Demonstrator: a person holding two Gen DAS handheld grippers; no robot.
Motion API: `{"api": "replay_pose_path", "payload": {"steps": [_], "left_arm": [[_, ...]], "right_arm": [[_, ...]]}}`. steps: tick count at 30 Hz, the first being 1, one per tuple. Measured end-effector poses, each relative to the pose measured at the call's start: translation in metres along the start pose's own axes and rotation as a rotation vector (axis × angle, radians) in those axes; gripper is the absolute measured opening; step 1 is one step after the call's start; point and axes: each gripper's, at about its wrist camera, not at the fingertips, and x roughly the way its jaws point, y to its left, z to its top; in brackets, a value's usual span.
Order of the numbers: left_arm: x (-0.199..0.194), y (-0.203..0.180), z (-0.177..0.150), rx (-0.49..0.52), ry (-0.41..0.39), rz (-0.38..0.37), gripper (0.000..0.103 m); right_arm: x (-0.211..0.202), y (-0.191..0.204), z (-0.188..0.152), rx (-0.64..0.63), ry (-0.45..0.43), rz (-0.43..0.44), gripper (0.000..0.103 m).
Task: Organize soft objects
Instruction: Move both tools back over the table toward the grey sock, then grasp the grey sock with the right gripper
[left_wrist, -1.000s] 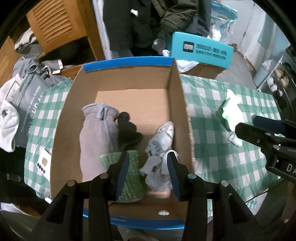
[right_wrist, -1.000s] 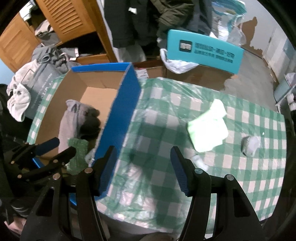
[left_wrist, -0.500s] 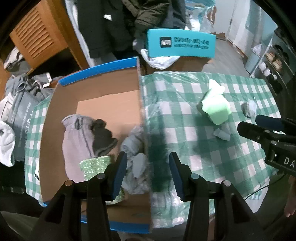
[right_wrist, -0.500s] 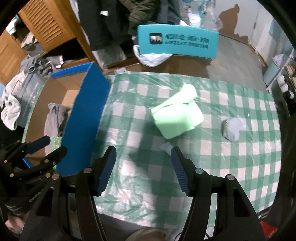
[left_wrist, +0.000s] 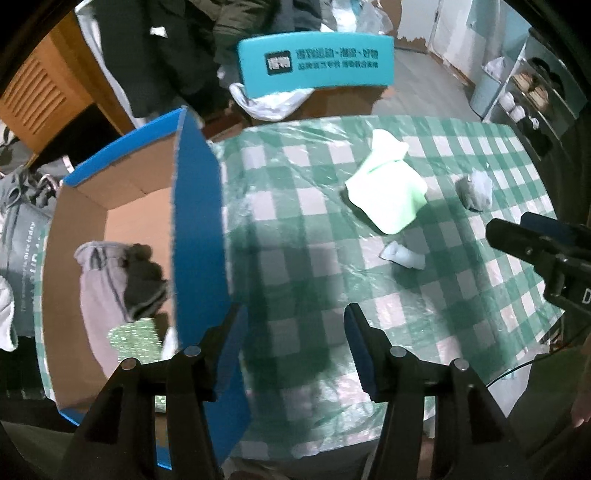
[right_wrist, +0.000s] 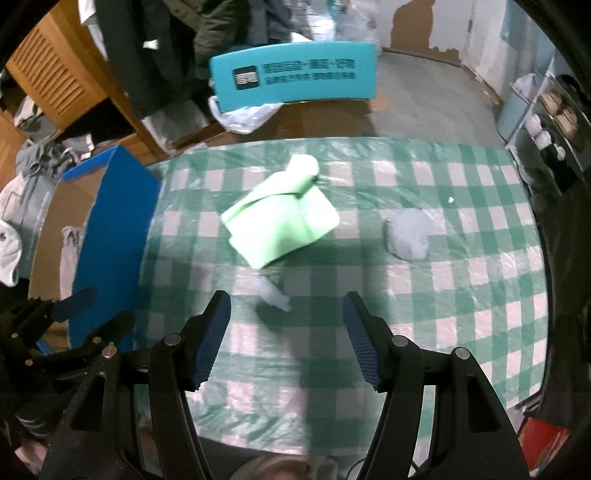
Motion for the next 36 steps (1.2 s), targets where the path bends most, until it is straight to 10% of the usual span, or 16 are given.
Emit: {"api": "replay_pose_path", "payload": {"steps": [36], "left_arm": [[0.080, -0.035, 0.061, -0.054, 0.161, -0.037, 0.059]], "right_arm": [[0.090, -0.125, 0.065, 0.188, 0.153, -0.126, 0.071]]}}
